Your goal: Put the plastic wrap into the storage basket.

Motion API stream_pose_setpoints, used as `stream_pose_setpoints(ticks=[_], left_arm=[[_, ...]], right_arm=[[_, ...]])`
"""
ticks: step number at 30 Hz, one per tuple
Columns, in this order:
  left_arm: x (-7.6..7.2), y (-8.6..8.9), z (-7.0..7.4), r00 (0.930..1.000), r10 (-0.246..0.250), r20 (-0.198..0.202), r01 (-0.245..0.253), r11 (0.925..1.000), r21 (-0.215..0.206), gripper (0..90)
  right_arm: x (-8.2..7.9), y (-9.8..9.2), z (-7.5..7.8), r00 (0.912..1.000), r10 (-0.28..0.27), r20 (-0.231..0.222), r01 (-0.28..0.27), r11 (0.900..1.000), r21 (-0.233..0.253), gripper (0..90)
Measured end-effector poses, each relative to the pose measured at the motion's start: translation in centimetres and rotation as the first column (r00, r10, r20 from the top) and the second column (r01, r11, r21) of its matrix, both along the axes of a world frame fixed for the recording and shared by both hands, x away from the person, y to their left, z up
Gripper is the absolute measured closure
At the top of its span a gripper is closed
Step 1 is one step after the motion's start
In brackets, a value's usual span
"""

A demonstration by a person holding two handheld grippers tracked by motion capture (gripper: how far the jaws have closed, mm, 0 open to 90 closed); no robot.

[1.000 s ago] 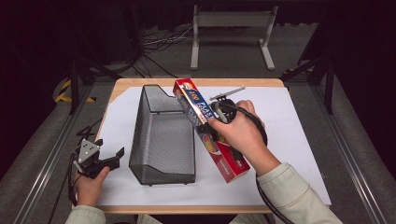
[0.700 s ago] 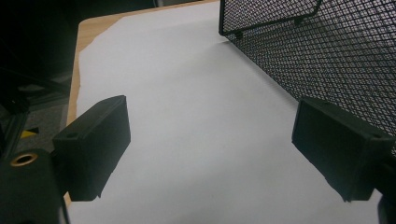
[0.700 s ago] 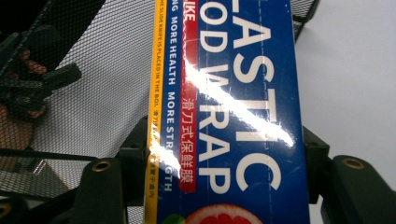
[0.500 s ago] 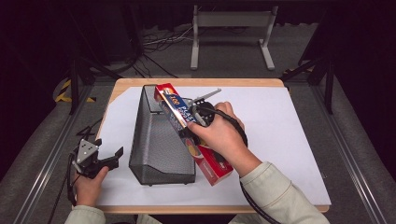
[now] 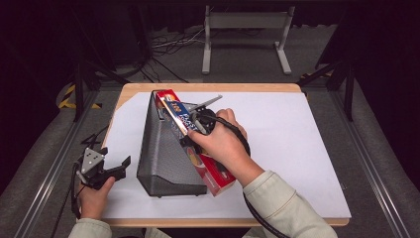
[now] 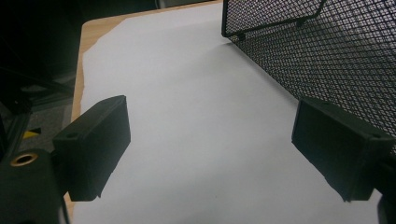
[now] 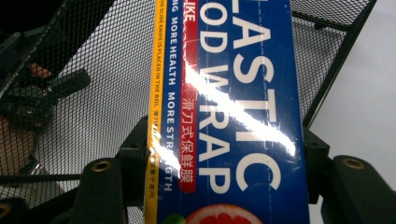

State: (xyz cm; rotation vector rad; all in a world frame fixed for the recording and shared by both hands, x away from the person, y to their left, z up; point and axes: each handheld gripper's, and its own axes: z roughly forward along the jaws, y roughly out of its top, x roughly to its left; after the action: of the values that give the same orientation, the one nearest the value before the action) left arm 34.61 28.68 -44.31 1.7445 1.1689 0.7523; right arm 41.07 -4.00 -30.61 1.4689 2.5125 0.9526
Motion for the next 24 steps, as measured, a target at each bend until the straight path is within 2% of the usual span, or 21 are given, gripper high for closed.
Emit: stream_pose_setpoints(ticks=[12, 24], left_arm=[[0.1, 0.0, 0.0, 1.0, 0.002, 0.002, -0.002, 1.0, 0.002, 12.4], [0.1, 0.0, -0.1, 1.0, 0.003, -0.002, -0.003, 1.0, 0.006, 12.5]], right_arm=[[0.7, 1.5, -1.5, 0.9995, -0.024, -0.021, 0.023, 0.999, -0.03, 39.6], [1.4, 2.0, -3.0, 0.9983, -0.037, -0.045, 0.034, 0.997, -0.07, 39.5]])
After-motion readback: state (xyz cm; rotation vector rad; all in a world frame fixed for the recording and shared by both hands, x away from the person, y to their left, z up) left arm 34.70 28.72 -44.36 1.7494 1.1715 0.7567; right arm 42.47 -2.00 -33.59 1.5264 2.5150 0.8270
